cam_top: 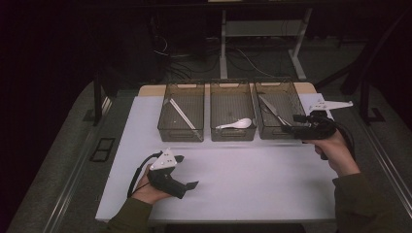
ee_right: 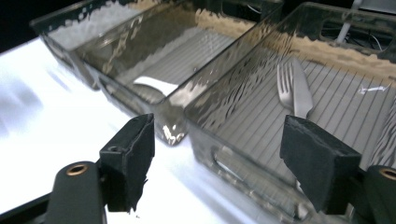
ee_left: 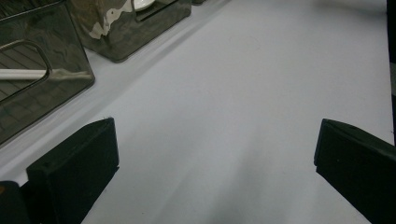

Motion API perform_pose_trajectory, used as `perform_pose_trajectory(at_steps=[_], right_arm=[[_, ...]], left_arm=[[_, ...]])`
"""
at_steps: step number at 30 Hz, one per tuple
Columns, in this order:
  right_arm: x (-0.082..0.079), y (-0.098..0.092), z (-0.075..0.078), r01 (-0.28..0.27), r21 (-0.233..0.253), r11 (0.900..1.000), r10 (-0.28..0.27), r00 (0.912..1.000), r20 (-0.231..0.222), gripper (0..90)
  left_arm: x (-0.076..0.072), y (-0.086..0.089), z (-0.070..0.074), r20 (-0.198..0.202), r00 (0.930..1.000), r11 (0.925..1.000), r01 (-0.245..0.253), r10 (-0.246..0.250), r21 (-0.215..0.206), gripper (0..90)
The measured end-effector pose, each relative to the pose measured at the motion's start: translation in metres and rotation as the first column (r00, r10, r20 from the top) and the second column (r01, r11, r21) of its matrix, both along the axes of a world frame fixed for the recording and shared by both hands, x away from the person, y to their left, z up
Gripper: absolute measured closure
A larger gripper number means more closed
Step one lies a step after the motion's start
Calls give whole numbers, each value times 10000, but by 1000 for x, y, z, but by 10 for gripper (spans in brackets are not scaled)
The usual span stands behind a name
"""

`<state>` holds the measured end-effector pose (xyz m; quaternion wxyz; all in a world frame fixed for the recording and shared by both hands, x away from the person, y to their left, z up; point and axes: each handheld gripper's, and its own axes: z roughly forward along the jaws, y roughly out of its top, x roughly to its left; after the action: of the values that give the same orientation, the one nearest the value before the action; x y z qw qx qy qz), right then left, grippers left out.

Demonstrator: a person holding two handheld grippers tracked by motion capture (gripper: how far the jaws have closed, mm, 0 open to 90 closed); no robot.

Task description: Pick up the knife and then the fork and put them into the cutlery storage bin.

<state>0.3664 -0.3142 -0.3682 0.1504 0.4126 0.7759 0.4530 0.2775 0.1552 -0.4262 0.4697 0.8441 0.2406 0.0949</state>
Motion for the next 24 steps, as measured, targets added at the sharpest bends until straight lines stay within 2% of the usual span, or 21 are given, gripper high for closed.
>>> perform_pose_trajectory(at_steps=[6,12,24], right_arm=[[-20,7,-9,-204,-207,9996,210,9994,280,220],[-40,15,-14,-548,-85,9985,552,9968,571,197],[-78,21,-39,-727,83,9973,720,9953,646,177]], left_arm=[[0,0,0,-23,10000,9999,-56,56,-87,0],[0,0,1,-40,10000,10000,-7,7,-67,0],[-1,2,2,-10,10000,9999,60,-61,-158,0]])
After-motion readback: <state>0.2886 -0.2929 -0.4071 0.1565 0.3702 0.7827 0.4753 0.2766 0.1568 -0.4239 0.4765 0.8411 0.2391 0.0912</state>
